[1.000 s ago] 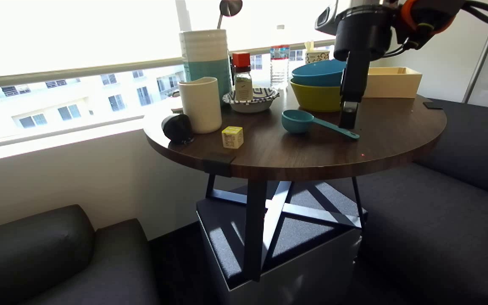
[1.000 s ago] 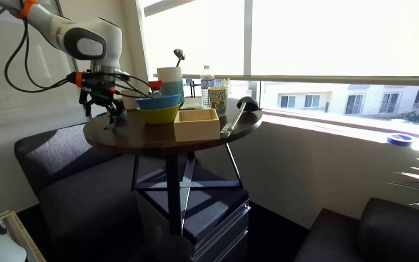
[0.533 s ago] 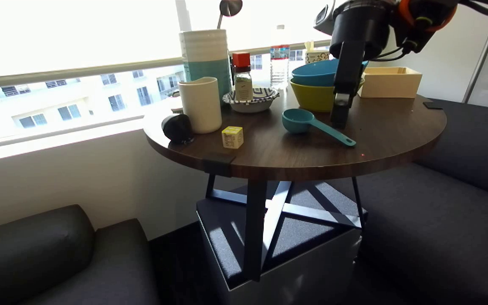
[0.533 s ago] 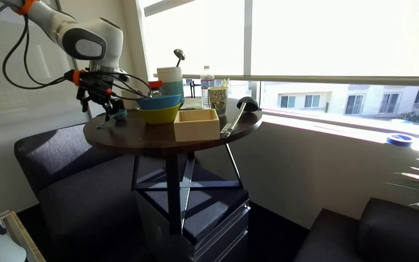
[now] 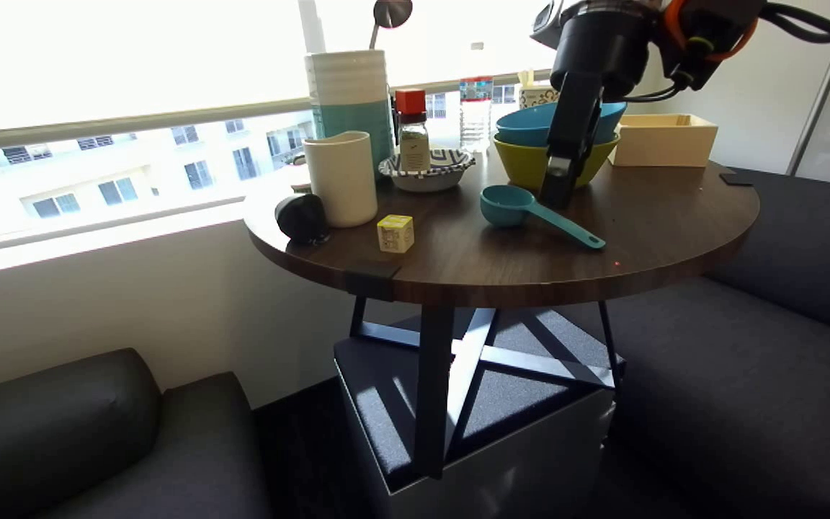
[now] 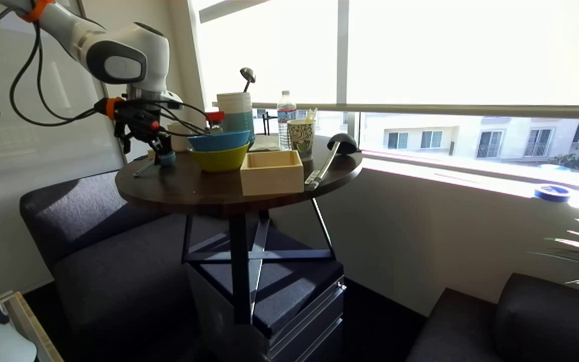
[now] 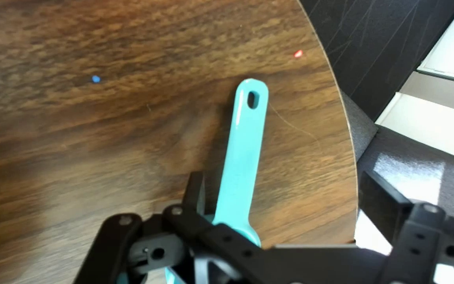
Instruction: Turn the scoop upside down
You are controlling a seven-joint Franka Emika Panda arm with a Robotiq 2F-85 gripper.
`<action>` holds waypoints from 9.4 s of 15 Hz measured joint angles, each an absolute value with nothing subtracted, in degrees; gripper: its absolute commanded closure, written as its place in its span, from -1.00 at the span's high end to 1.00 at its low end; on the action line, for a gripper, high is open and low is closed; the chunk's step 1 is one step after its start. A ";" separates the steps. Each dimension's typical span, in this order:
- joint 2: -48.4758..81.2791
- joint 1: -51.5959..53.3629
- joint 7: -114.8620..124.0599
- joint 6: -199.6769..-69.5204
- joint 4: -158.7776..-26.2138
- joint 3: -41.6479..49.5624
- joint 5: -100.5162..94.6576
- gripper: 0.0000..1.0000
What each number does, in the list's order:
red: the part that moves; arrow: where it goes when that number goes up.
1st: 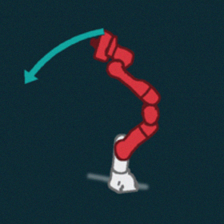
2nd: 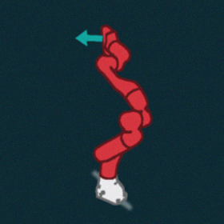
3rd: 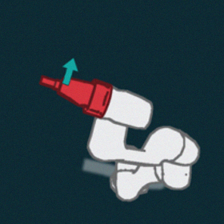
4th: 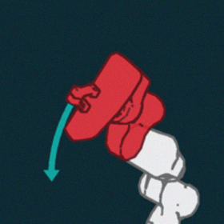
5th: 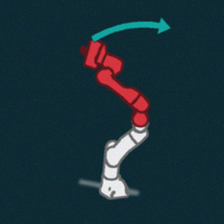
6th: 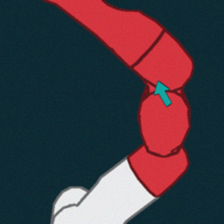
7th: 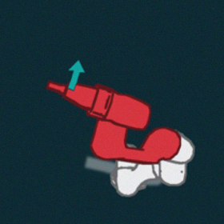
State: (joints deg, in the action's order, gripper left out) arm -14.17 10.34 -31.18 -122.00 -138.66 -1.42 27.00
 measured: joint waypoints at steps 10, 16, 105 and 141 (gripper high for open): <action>-12.99 10.34 -30.89 -125.01 -139.34 -2.09 26.81 -0.21; -12.91 10.33 -30.67 -125.43 -139.34 -2.09 26.81 -0.98; -9.39 6.49 24.69 -123.61 -134.88 -7.75 -1.69 -0.14; -8.95 10.95 25.58 -104.27 -134.81 -19.17 -28.27 -0.96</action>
